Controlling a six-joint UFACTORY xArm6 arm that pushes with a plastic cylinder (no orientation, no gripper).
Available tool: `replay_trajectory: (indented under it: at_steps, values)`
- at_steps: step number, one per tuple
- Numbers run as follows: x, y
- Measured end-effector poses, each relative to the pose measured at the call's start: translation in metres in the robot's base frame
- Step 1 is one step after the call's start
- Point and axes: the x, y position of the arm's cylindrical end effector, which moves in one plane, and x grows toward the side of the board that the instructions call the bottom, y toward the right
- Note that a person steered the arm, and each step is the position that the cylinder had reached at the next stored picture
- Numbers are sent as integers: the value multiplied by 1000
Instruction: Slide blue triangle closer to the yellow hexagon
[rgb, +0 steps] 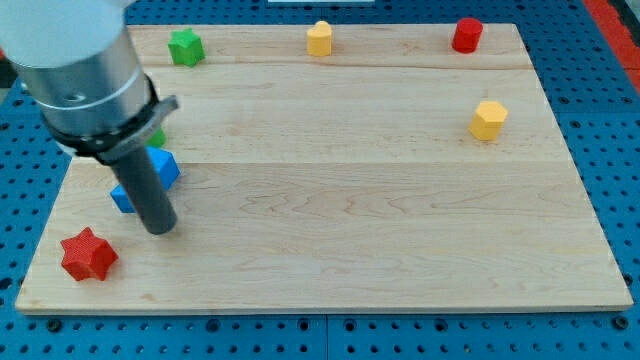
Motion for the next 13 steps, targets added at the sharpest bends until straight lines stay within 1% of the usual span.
replay_trajectory:
  at_steps: [2,5,6,8,9,10,12,13]
  values:
    - [-6,-73]
    - [-35,-76]
    - [-35,-60]
    - [-35,-3]
    - [-27,23]
    - [-5,42]
    - [5,101]
    - [31,123]
